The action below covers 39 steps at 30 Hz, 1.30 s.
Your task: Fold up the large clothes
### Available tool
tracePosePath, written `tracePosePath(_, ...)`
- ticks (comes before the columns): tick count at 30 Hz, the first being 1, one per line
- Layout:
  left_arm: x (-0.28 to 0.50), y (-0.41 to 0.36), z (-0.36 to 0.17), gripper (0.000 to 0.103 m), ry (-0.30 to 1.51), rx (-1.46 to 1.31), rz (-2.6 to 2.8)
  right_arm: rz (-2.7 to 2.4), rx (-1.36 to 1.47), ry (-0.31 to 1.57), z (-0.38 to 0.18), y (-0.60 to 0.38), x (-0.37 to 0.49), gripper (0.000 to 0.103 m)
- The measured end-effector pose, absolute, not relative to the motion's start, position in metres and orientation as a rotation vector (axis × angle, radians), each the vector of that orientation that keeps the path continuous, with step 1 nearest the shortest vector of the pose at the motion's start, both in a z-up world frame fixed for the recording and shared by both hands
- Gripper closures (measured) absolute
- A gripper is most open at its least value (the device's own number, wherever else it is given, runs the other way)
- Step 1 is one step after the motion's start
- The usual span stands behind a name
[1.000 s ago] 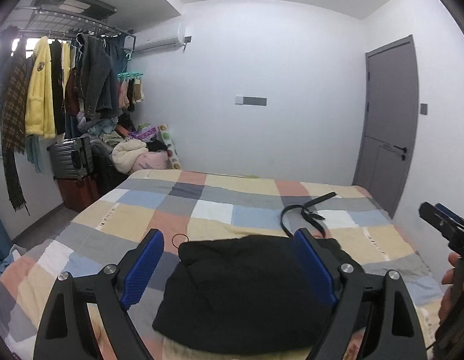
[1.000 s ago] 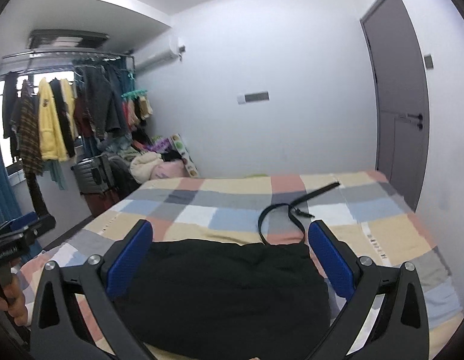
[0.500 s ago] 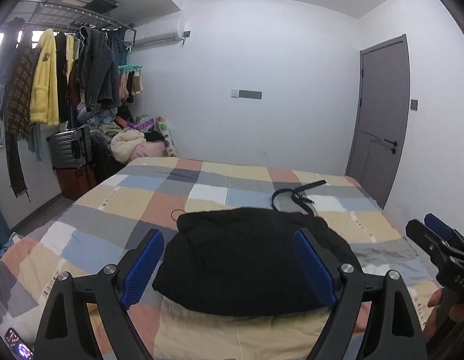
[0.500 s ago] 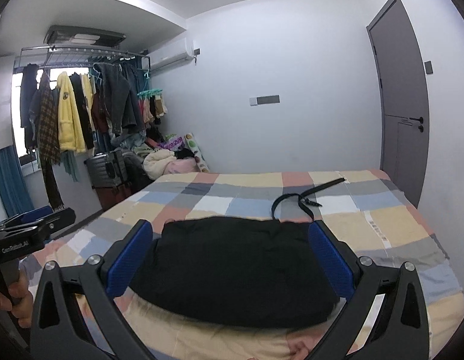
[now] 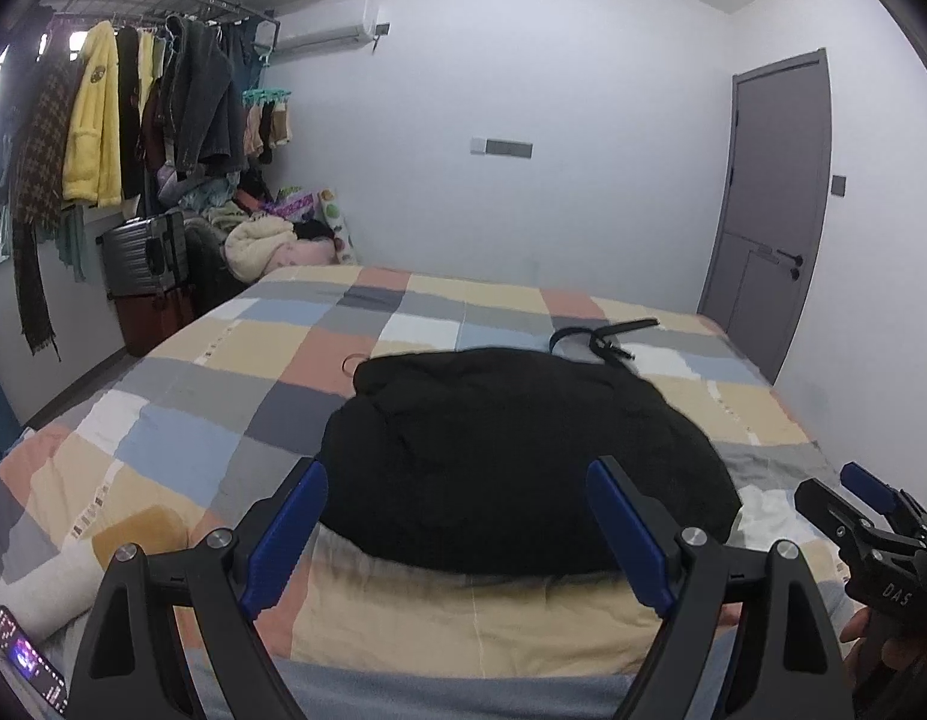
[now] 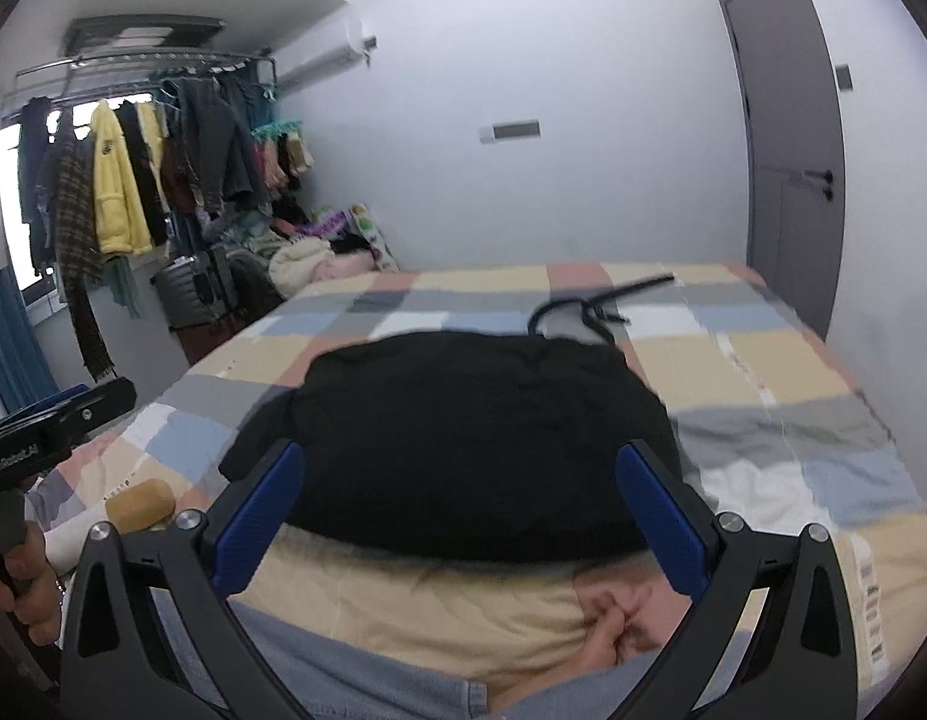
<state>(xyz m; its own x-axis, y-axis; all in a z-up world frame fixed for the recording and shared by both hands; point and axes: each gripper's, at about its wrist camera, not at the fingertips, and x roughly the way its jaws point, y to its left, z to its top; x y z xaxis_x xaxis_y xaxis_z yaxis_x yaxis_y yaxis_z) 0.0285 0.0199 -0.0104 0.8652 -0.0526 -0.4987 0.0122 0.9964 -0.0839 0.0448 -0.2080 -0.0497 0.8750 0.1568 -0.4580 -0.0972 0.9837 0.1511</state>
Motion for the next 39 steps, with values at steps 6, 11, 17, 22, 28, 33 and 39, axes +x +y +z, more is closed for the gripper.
tracePosePath(6, 0.031, 0.016, -0.024, 0.015, 0.559, -0.072, -0.032, 0.11, 0.096, 0.503, -0.057, -0.211, 0.038, 0.0)
tracePosePath(11, 0.031, 0.015, -0.027, 0.015, 0.565, -0.073, -0.022, 0.102, 0.095, 0.513, -0.058, -0.211, 0.038, 0.0)
tracePosePath(17, 0.033, 0.018, -0.028, 0.015, 0.579, -0.076, -0.018, 0.097, 0.092, 0.513, -0.056, -0.211, 0.038, 0.0)
tracePosePath(22, 0.035, 0.017, -0.028, 0.015, 0.588, -0.072, -0.017, 0.098, 0.091, 0.511, -0.056, -0.21, 0.038, 0.0)
tracePosePath(28, 0.035, 0.017, -0.029, 0.015, 0.592, -0.072, -0.018, 0.095, 0.083, 0.519, -0.056, -0.208, 0.038, 0.0)
tracePosePath(33, 0.036, 0.017, -0.029, 0.015, 0.592, -0.073, -0.018, 0.089, 0.082, 0.524, -0.057, -0.207, 0.039, 0.0)
tracePosePath(39, 0.036, 0.018, -0.03, 0.015, 0.602, -0.069, -0.019, 0.082, 0.082, 0.527, -0.058, -0.208, 0.039, 0.0)
